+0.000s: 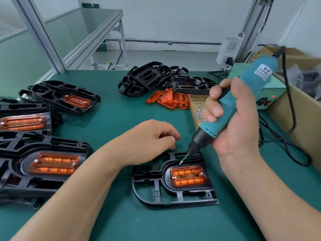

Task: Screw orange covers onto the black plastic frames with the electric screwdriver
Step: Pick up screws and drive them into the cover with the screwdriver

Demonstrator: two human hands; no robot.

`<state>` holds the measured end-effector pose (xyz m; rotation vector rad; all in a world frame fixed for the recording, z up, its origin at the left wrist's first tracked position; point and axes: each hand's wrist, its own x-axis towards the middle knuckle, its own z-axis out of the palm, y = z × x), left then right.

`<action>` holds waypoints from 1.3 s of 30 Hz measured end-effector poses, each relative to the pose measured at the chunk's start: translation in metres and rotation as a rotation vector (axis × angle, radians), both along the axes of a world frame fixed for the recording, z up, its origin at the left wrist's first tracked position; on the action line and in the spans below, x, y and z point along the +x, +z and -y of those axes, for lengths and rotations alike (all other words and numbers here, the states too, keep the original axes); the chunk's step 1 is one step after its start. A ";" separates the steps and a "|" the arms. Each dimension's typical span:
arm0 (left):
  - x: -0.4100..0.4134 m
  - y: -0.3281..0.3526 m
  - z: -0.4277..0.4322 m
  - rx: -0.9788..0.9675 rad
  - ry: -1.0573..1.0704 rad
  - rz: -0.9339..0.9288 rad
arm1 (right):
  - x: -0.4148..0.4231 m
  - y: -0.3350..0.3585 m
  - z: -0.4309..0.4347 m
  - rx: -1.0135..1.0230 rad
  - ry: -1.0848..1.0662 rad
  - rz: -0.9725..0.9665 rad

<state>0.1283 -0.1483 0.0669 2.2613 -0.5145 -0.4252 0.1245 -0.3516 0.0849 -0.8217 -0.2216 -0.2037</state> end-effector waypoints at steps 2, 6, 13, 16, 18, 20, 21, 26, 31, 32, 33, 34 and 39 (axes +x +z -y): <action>-0.001 0.003 -0.002 0.056 -0.041 -0.014 | -0.004 0.001 -0.005 -0.045 0.059 0.040; -0.002 0.006 -0.004 0.081 -0.131 -0.038 | -0.010 0.001 -0.015 -0.100 0.132 0.072; -0.003 0.007 -0.002 0.040 -0.176 -0.068 | -0.016 0.002 -0.021 -0.145 0.180 0.110; -0.004 0.008 0.000 0.030 -0.164 -0.080 | -0.018 0.004 -0.022 -0.168 0.195 0.132; -0.005 0.009 0.000 0.029 -0.163 -0.087 | -0.020 0.005 -0.024 -0.185 0.225 0.161; -0.006 0.011 0.000 0.019 -0.162 -0.095 | -0.022 0.008 -0.026 -0.211 0.252 0.198; -0.007 0.012 0.001 0.021 -0.159 -0.087 | -0.023 0.009 -0.028 -0.228 0.264 0.222; -0.010 0.013 0.003 0.035 -0.188 -0.020 | -0.031 0.014 -0.042 -0.381 0.293 0.336; -0.021 0.024 0.004 0.012 -0.193 -0.024 | -0.035 0.014 -0.051 -0.439 0.313 0.333; -0.020 0.023 0.004 0.016 -0.188 -0.033 | -0.035 0.013 -0.051 -0.439 0.311 0.324; -0.020 0.023 0.004 0.028 -0.189 -0.033 | -0.034 0.013 -0.051 -0.438 0.308 0.315; -0.020 0.023 0.004 0.034 -0.184 -0.034 | -0.033 0.013 -0.051 -0.437 0.307 0.309; -0.022 0.025 0.004 0.063 -0.140 -0.060 | -0.031 0.012 -0.051 -0.471 0.304 0.293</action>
